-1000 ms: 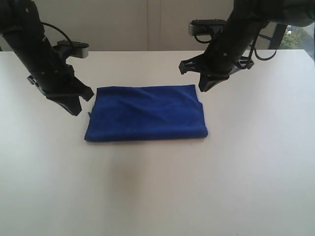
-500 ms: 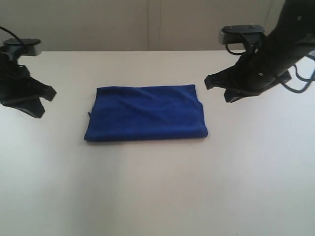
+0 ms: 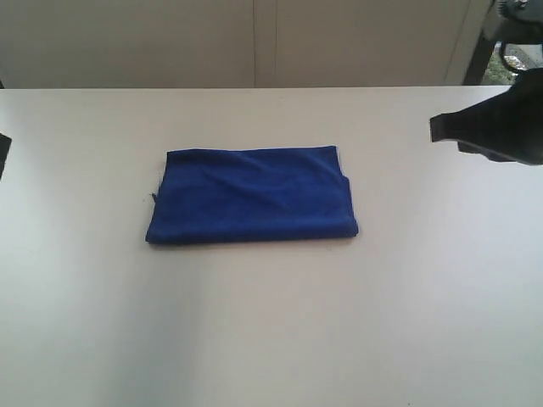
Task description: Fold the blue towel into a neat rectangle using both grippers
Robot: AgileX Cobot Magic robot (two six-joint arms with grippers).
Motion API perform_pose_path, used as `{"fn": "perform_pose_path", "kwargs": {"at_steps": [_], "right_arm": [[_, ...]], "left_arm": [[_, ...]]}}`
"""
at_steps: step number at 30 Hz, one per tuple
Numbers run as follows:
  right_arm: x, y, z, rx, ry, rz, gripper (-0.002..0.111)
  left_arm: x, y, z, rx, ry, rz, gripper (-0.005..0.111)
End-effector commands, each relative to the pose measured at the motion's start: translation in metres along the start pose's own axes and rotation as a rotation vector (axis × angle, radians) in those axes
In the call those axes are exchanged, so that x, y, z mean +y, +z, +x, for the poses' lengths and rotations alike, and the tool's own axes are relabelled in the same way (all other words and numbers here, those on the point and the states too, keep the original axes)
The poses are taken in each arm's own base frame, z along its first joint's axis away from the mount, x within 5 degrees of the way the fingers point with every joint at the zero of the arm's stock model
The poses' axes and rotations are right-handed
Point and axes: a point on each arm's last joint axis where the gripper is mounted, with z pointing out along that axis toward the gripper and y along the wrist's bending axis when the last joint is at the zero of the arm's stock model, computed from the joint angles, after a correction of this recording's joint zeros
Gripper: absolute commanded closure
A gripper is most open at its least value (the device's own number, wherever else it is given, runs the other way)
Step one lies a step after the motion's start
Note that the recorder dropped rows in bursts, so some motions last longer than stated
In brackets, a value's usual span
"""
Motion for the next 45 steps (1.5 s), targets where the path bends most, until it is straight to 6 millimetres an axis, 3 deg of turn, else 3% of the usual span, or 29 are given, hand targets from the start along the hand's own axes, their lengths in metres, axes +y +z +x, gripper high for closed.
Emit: {"fn": "perform_pose_path", "kwargs": {"at_steps": [1,9,14,18,22,31,45], "right_arm": [[0.001,-0.044,0.016,-0.15,-0.019,0.0,0.108],[0.003,-0.101,0.065,-0.347,-0.036,-0.013,0.108],[0.001,-0.117,0.094,-0.462,-0.041,-0.016,0.108],[-0.003,-0.111,0.105,-0.581,-0.038,-0.001,0.108],[-0.007,-0.099,0.112,-0.656,-0.029,0.017,0.108],[-0.007,-0.088,0.126,-0.52,-0.027,0.008,0.108],[-0.007,-0.088,0.126,-0.52,-0.027,0.008,0.108]], "left_arm": [[-0.01,-0.025,0.023,-0.09,-0.006,0.012,0.107],[-0.023,-0.053,0.075,-0.241,0.04,-0.002,0.107],[-0.024,-0.055,0.099,-0.371,0.032,-0.03,0.107],[-0.018,-0.044,0.107,-0.47,0.012,-0.079,0.107],[-0.014,-0.03,0.117,-0.463,-0.005,-0.097,0.107],[-0.015,-0.022,0.127,-0.386,-0.008,-0.074,0.107],[-0.015,-0.022,0.127,-0.386,-0.008,-0.074,0.107]]}}
